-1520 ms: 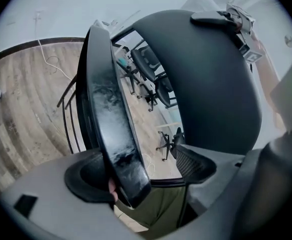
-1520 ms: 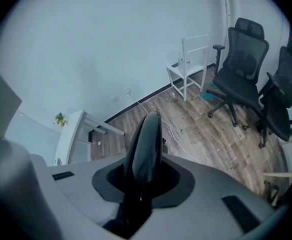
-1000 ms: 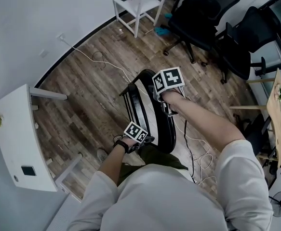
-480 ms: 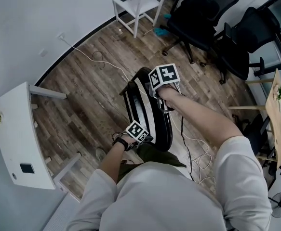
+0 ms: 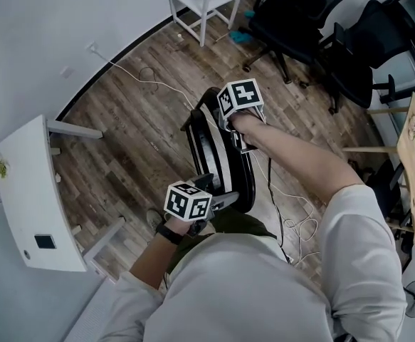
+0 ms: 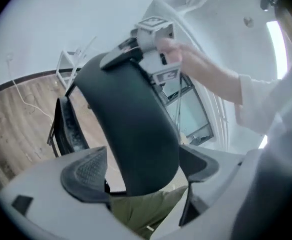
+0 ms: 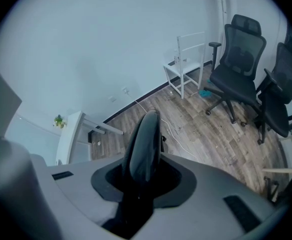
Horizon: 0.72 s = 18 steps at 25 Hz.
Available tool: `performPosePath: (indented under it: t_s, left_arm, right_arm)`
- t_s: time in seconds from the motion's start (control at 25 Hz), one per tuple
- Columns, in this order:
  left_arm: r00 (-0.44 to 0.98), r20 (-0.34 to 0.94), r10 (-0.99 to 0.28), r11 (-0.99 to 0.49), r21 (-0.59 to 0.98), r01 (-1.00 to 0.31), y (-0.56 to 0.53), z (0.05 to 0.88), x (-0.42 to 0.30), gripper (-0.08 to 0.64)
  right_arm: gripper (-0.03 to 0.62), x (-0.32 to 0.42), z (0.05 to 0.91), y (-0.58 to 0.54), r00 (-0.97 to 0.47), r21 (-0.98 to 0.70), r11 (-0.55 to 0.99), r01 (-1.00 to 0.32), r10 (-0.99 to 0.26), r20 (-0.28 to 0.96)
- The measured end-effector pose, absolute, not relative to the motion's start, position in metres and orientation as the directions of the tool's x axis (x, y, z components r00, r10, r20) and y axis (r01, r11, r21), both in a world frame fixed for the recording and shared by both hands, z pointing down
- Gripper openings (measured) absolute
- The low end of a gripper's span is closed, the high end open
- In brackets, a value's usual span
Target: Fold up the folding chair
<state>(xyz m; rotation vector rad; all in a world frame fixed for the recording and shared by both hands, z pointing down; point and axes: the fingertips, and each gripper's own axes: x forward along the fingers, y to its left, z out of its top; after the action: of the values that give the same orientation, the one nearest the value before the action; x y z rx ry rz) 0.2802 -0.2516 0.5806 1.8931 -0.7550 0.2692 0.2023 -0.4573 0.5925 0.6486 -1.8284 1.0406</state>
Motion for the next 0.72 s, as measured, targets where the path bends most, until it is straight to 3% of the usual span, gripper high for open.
performPosePath:
  t_s: [0.12, 0.36, 0.52, 0.72]
  left_arm:
    - [0.708, 0.555, -0.436, -0.264, 0.673, -0.691, -0.264, 0.548, 0.297, 0.437]
    - [0.489, 0.775, -0.401, -0.268, 0.411, -0.871, -0.269, 0.572, 0.331, 0.439]
    - [0.413, 0.829, -0.377, -0.346, 0.288, -0.893, -0.272, 0.585, 0.337, 0.437]
    - [0.402, 0.837, -0.371, -0.330, 0.286, -0.899, -0.263, 0.582, 0.321, 0.417]
  right_arm:
    - [0.109, 0.199, 0.592, -0.456, -0.451, -0.388, 0.503, -0.772, -0.004, 0.892]
    - [0.113, 0.190, 0.590, -0.450, -0.449, -0.383, 0.506, -0.773, -0.010, 0.893]
    - [0.114, 0.181, 0.588, -0.446, -0.443, -0.368, 0.517, -0.773, -0.025, 0.896]
    - [0.091, 0.170, 0.586, -0.437, -0.412, -0.334, 0.525, -0.783, -0.035, 0.911]
